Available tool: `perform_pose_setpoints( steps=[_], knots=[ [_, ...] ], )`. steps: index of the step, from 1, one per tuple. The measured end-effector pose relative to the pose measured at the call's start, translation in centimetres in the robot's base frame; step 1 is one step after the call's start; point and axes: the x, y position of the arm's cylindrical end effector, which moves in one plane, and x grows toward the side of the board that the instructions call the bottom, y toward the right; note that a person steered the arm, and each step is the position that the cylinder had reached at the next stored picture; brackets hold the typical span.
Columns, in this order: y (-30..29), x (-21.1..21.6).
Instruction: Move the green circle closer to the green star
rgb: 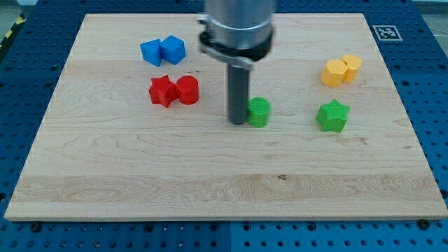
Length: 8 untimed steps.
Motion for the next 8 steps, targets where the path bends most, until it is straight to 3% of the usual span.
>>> perform_pose_setpoints(
  steps=[1, 3, 5, 8],
  knots=[
    [3.5, 0.0],
    [0.5, -0.6],
    [3.0, -2.8],
    [5.5, 1.4]
  ],
)
